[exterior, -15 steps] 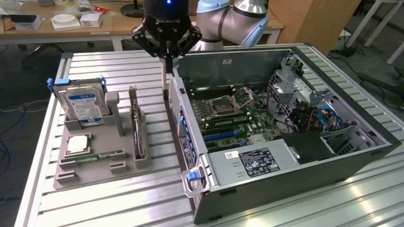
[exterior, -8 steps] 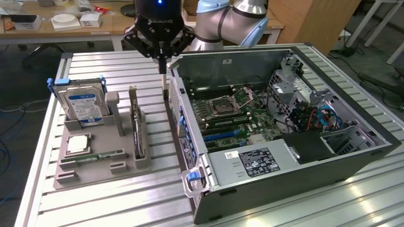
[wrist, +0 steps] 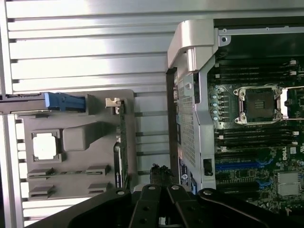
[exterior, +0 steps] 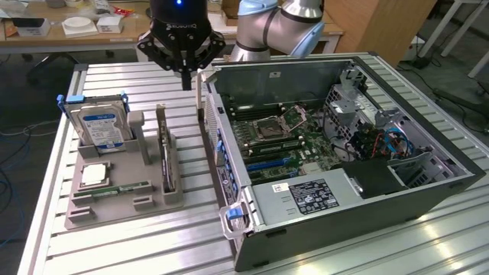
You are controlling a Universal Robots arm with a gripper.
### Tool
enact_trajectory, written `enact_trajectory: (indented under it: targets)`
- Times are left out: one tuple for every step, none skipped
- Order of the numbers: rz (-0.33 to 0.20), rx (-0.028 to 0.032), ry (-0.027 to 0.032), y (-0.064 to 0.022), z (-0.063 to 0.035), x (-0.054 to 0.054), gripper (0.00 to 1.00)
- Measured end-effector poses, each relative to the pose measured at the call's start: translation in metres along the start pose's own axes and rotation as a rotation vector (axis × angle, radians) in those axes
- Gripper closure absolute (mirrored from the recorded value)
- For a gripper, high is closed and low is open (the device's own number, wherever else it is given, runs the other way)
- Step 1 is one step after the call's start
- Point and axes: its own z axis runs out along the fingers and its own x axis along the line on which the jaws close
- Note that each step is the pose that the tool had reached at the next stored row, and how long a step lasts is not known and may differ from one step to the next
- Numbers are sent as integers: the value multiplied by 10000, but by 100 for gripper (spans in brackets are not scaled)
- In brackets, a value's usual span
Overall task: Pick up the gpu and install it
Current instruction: 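Reach for the gpu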
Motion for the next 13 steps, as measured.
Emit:
enact_trajectory:
  targets:
    - [0, 0, 0, -1, 0, 19, 90]
    - [1, -1, 1, -2, -1, 38, 90]
    - [1, 0, 1, -4, -1, 57, 90]
    - [1, 0, 0, -6, -2, 77, 90]
    - [1, -1, 0, -7, -2, 96, 90]
    - [1, 0, 0, -8, -3, 115, 90]
    - [2, 0, 0, -9, -3, 134, 90]
    - [0, -1, 0, -11, -3, 153, 90]
    - [1, 0, 0, -13, -4, 171, 90]
    - [1, 0, 0, -14, -4, 190, 90]
    - [0, 0, 0, -15, -5, 209, 90]
    - [0, -1, 0, -17, -5, 229, 90]
    - [0, 0, 0, -18, -5, 248, 90]
